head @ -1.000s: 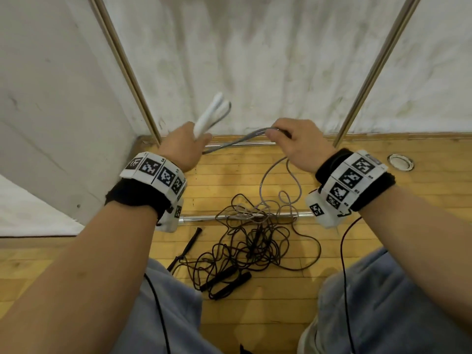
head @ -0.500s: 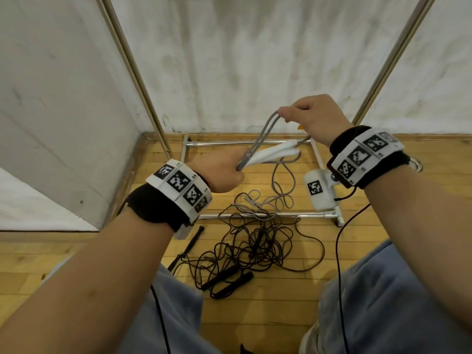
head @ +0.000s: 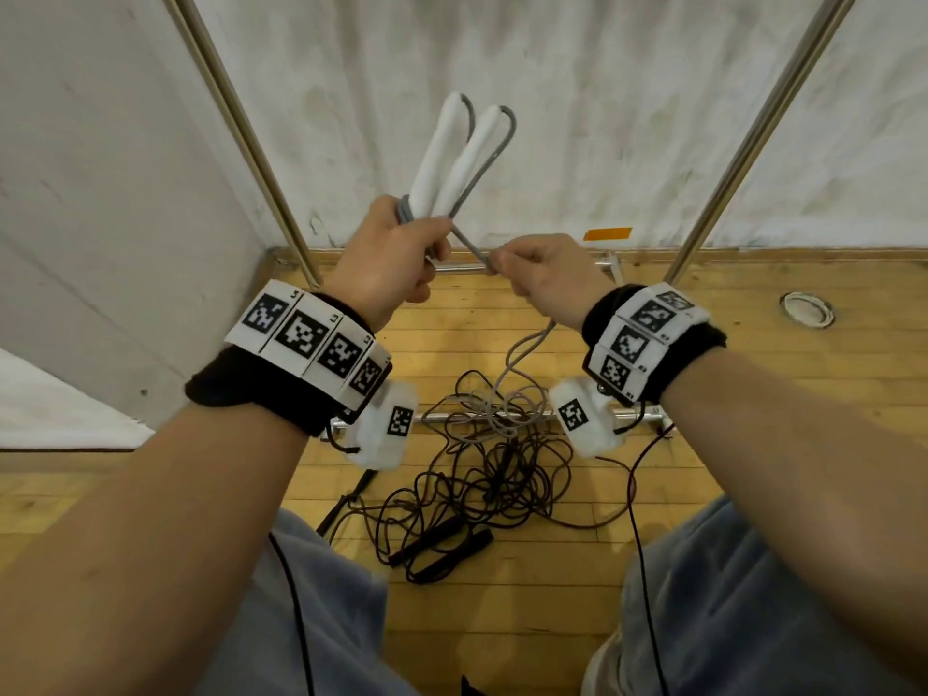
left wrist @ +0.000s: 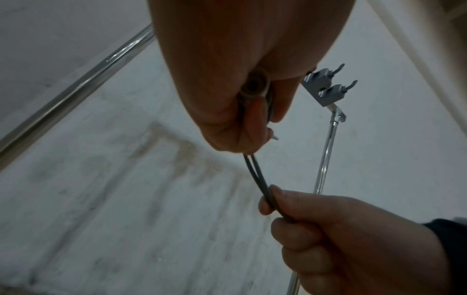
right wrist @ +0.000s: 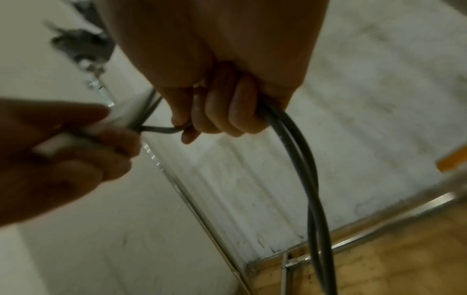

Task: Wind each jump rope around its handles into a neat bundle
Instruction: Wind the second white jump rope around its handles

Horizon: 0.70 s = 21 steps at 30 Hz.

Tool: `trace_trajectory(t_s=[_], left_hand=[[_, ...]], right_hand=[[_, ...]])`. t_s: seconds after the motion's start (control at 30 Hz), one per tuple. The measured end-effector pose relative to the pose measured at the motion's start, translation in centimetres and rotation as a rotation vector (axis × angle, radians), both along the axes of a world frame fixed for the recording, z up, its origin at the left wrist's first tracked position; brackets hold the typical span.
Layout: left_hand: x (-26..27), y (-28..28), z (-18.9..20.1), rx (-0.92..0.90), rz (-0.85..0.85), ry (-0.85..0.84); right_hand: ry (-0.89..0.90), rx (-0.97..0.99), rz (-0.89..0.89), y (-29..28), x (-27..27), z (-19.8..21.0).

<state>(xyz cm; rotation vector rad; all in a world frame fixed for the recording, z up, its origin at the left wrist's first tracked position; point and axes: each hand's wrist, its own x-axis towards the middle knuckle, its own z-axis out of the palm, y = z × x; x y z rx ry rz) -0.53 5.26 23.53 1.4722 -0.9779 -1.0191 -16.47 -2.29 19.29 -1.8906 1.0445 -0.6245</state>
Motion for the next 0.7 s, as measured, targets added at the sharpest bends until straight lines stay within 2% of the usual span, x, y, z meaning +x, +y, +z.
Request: trace_trajectory(t_s=[0.07,0.17,0.23,0.3,0.4,0.47,0.53,0.7], left_hand=[[0.6,-0.3,-0.2,-0.006,0.067,0.007],[1.5,-0.8,-0.7,0.000,0.093,-0.084],[2.0,-1.1,-1.3,0.046,0.106,-0.187],[2.6,-1.3,-1.9,0.123,0.110,-0.383],[3.0,-1.4,-2.7,0.200,0.073,-0.720],[2.5,-1.4,-3.3,0.214,0.033,-0.866],[1.4,-1.5,-4.2,0.198,-0.011,-0.958],[-0.3,-2.0,-5.7,0.141,-0.032,-1.056]], right_hand=[[0.113,-0.059,0.086,0.8,0.6,0.2],[0.194,-0.115,0.176,1.9,1.4,0.6],[0.265,-0.149,0.222,2.4,1.7,0.9],[0.318,-0.171,0.236,2.5,1.6,1.1],[0.287,-0.156,0.244,2.7,1.4,1.8],[0.257,-0.154,0.257,3.1,1.3,2.3],[0.221,-0.127,0.263,3.5,1.4,2.6],[0.175,-0.115,0.260,4.8,1.7,2.5]])
